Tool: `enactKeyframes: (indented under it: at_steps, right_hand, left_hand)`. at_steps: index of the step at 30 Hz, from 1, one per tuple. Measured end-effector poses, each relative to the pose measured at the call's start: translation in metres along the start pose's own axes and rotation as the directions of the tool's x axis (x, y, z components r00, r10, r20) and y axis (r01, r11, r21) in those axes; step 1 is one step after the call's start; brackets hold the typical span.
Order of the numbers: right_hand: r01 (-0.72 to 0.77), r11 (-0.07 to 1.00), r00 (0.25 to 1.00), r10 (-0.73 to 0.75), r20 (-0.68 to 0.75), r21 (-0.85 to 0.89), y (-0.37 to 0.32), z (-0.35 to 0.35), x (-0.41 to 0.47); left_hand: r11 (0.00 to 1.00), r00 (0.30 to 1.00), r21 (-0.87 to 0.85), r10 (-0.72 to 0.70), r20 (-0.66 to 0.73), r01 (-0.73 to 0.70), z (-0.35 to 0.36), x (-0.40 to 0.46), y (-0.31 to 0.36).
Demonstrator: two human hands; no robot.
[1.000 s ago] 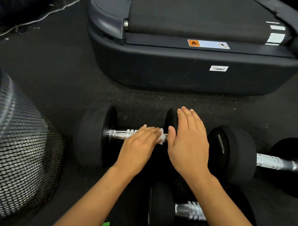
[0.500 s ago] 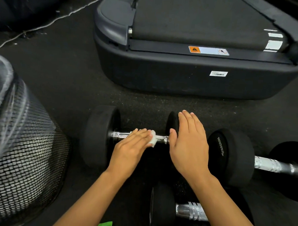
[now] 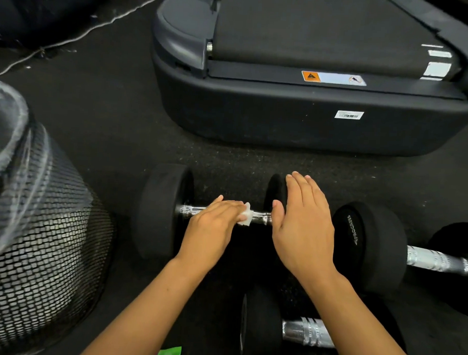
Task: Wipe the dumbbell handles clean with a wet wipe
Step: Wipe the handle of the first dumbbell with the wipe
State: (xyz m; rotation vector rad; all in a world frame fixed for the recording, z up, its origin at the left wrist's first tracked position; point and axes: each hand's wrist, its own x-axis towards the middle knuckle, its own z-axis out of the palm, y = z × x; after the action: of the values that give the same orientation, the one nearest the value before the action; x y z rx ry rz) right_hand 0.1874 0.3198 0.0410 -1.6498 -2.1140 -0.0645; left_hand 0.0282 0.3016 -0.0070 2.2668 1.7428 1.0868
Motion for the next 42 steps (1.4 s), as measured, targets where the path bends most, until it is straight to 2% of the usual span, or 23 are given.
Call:
enactKeyframes:
  at_steps: [2,4,7,10,13,16,18,21,24,26,29,33,35,39,42]
  right_hand:
    - [-0.002,1.0,1.0,0.002,-0.001,0.007,-0.001,0.0,0.0]
    - [-0.006,1.0,1.0,0.006,-0.004,0.011,-0.001,0.0,0.0]
    - [-0.005,1.0,1.0,0.005,-0.014,0.012,-0.001,0.0,-0.002]
    - [0.002,1.0,1.0,-0.002,-0.008,0.014,-0.001,-0.001,-0.005]
    - [-0.004,1.0,1.0,0.004,-0.006,0.009,0.0,0.0,-0.003]
    - [-0.008,1.0,1.0,0.008,-0.003,0.01,-0.001,-0.001,-0.001]
    - [-0.005,1.0,1.0,0.005,0.001,0.014,-0.001,-0.001,-0.001]
    - [0.001,1.0,1.0,0.0,-0.003,0.008,-0.001,-0.001,-0.001]
    - [-0.003,1.0,1.0,0.003,-0.01,0.008,-0.001,-0.001,-0.002]
    - [-0.008,1.0,1.0,0.008,-0.013,0.019,-0.001,-0.002,-0.002]
    - [-0.003,1.0,1.0,0.003,-0.019,0.018,-0.001,-0.003,-0.003]
    - [0.004,1.0,1.0,-0.003,-0.011,0.022,0.0,0.0,-0.002]
    - [0.003,1.0,1.0,-0.002,-0.011,0.026,0.0,0.0,-0.002]
    - [0.005,0.999,1.0,-0.005,-0.014,0.033,0.0,-0.001,-0.003]
    - [0.008,0.999,1.0,-0.008,0.002,0.048,0.0,-0.001,-0.004]
  left_hand:
    - [0.994,0.984,0.053,-0.106,0.146,0.099,-0.002,0.013,0.005]
    - [0.995,0.97,0.065,-0.093,0.223,0.08,-0.004,0.018,0.005]
    - [0.999,0.989,-0.039,0.037,0.144,-0.032,-0.006,0.001,-0.002]
    - [1.0,0.998,-0.023,0.014,0.056,-0.013,-0.004,-0.012,-0.001]
    - [0.991,0.979,-0.018,-0.128,0.156,0.133,0.003,0.012,0.008]
    - [0.999,0.966,-0.03,-0.027,0.256,0.035,0.008,0.019,0.016]
    - [0.997,0.982,-0.057,0.063,0.178,-0.054,0.007,0.006,0.011]
    - [0.999,0.996,-0.051,0.022,0.086,-0.018,0.005,-0.003,0.004]
    - [0.998,0.982,-0.024,-0.048,0.181,0.053,0.008,0.016,0.016]
    - [0.999,0.972,-0.038,0.006,0.234,0.003,0.009,0.016,0.019]
    - [0.996,0.973,-0.045,0.079,0.216,-0.071,0.006,0.006,0.012]
    - [0.997,0.96,0.025,-0.075,0.27,0.071,0.015,0.029,0.021]
    - [1.0,0.974,0.002,-0.026,0.226,0.026,0.018,0.025,0.023]
    - [0.981,0.977,-0.024,0.194,0.087,-0.193,0.017,-0.003,0.008]
    - [0.976,0.976,-0.007,0.217,0.017,-0.217,0.012,-0.007,0.0]
